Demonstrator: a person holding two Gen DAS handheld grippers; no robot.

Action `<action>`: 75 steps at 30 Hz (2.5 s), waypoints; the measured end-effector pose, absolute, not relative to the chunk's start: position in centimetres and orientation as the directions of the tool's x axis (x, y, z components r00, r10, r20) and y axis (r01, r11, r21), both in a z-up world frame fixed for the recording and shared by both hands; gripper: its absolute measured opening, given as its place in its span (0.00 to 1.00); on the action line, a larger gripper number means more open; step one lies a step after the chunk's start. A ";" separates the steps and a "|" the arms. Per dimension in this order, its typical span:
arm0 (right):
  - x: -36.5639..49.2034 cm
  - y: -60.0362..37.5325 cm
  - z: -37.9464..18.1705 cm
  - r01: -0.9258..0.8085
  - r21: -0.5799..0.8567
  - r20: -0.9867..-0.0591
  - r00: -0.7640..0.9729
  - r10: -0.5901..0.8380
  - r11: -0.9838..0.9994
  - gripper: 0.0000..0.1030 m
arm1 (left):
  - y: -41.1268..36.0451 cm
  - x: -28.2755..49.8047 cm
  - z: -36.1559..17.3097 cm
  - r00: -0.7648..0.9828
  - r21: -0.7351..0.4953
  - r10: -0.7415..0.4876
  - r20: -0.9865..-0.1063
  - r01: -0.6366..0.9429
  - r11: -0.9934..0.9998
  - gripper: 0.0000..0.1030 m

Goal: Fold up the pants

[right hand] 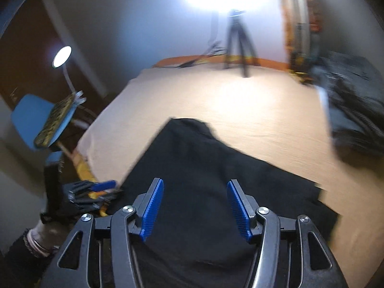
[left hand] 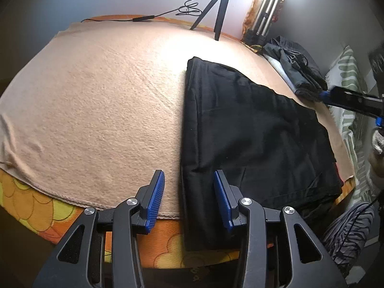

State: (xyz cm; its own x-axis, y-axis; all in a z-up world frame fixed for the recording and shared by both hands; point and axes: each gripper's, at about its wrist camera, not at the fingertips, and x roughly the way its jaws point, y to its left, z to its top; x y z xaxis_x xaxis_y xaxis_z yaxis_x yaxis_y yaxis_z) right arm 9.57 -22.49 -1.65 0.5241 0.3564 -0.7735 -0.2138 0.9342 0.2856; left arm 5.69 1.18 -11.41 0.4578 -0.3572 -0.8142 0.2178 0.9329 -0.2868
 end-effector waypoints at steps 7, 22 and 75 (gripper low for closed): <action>14.2 -16.2 -3.5 -0.248 0.354 -0.805 0.411 0.429 0.902 0.58 | 1.9 5.9 -11.6 0.453 -0.350 -0.393 -0.800 0.179 0.920 0.40; 20.9 -9.7 -8.9 -0.141 0.292 -0.910 0.262 0.320 0.946 0.59 | 1.6 5.8 -11.1 0.427 -0.520 -0.543 -0.723 0.183 0.835 0.30; 19.0 -16.2 -5.6 -0.126 0.330 -0.860 0.370 0.353 0.936 0.04 | -9.0 3.6 -6.6 0.533 -0.324 -0.549 -0.644 0.460 0.827 0.12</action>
